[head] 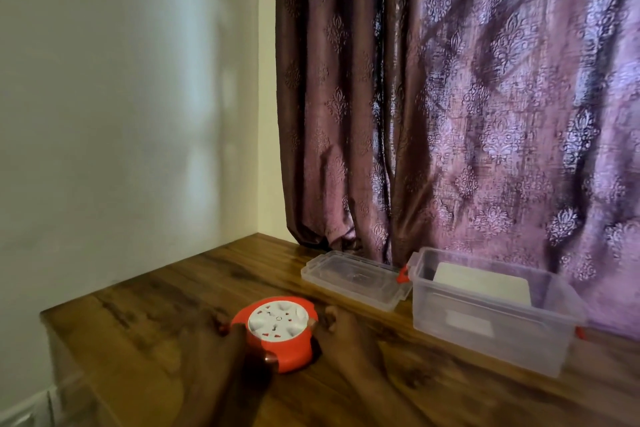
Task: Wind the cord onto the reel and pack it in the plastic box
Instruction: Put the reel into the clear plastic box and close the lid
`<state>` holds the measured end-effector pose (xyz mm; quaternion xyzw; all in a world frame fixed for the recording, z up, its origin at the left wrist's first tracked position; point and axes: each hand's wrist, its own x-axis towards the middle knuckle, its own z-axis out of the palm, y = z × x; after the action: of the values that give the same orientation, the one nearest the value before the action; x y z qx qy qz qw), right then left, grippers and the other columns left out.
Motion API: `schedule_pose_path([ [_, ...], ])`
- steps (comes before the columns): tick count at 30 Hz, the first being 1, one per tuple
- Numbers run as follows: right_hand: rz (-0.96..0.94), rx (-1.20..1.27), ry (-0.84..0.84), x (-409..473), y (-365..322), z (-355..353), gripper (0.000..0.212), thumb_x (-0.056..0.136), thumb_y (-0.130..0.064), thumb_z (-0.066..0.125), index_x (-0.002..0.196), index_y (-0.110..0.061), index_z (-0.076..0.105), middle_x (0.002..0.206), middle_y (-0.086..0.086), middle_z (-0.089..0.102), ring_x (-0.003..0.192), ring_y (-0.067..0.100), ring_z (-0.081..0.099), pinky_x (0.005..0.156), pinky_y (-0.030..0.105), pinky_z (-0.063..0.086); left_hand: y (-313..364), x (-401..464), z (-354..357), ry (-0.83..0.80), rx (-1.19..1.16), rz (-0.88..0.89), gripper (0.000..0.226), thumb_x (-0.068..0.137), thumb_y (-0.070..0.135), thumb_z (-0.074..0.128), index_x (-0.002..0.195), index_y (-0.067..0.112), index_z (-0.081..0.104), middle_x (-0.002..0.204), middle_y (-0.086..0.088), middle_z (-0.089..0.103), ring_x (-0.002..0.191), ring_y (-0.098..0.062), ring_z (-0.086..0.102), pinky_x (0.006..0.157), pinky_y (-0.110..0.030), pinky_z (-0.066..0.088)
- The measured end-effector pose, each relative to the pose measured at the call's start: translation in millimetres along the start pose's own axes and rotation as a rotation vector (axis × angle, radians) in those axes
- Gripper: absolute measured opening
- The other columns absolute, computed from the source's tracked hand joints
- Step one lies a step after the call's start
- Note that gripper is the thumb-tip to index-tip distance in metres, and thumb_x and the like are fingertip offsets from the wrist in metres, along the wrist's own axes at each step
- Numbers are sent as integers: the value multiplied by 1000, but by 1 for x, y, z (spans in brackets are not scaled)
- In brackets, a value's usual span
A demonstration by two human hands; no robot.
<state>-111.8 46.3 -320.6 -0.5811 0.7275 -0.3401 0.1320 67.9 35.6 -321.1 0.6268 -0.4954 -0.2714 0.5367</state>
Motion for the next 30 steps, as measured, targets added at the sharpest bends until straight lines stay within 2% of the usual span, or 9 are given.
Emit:
schedule_pose_path([
  [2, -85, -28, 66, -6, 3, -16, 31, 91, -46, 51, 118, -31, 58, 123, -6, 58, 112, 15, 56, 93, 30, 47, 13, -6, 5, -26, 7, 102, 13, 93, 6, 68, 94, -4, 60, 88, -17, 63, 84, -37, 61, 79, -41, 50],
  [6, -273, -185, 329, -16, 14, -71, 25, 95, -37, 46, 115, -30, 58, 122, -6, 54, 108, 15, 55, 88, 35, 49, 49, -37, 40, -166, 30, 355, 10, 98, 13, 65, 103, 18, 59, 105, 0, 57, 100, -26, 60, 74, -24, 48],
  [9, -267, -328, 527, -17, 27, -122, 23, 94, -30, 46, 111, -26, 62, 112, 1, 60, 100, 21, 57, 81, 35, 49, 77, -61, 83, -333, 209, 678, 29, 98, 25, 61, 127, 23, 62, 137, 0, 56, 128, -22, 54, 105, -36, 47],
  [11, -177, -474, 588, -16, 42, -150, 26, 93, -30, 48, 113, -24, 63, 113, 5, 61, 102, 25, 57, 82, 37, 47, 92, -75, 112, -441, 358, 885, 49, 99, 34, 55, 146, 25, 49, 153, 1, 47, 142, -22, 43, 116, -38, 40],
  [13, -30, -631, 577, -16, 61, -170, 33, 92, -38, 48, 120, -26, 60, 125, 3, 58, 113, 26, 53, 89, 39, 45, 106, -90, 140, -524, 465, 1004, 63, 101, 38, 51, 159, 25, 30, 169, -1, 30, 155, -24, 27, 125, -46, 30],
  [15, 107, -717, 512, -18, 82, -185, 37, 93, -45, 43, 124, -30, 55, 136, 1, 51, 123, 27, 46, 96, 43, 41, 114, -102, 164, -608, 563, 1060, 71, 103, 37, 51, 164, 23, 18, 175, -4, 16, 161, -28, 14, 128, -55, 22],
  [19, 185, -754, 336, -27, 120, -194, 42, 95, -53, 31, 123, -33, 55, 134, -1, 54, 125, 26, 46, 103, 46, 39, 114, -112, 194, -716, 688, 1035, 74, 103, 31, 56, 165, 23, 16, 174, -6, 18, 162, -35, 13, 127, -59, 25],
  [24, 127, -830, 263, -44, 130, -191, 42, 95, -53, 33, 128, -32, 46, 124, -4, 62, 115, 20, 57, 104, 44, 36, 114, -114, 202, -664, 713, 1031, 74, 95, 15, 68, 159, 22, 31, 163, -14, 34, 150, -37, 35, 113, -55, 49],
  [30, 27, -926, 233, -72, 91, -180, 34, 95, -42, 37, 125, -28, 47, 117, -1, 66, 107, 20, 61, 97, 40, 35, 117, -102, 184, -573, 582, 1031, 45, 96, -1, 55, 139, 14, 58, 145, -14, 53, 128, -34, 57, 105, -44, 52],
])
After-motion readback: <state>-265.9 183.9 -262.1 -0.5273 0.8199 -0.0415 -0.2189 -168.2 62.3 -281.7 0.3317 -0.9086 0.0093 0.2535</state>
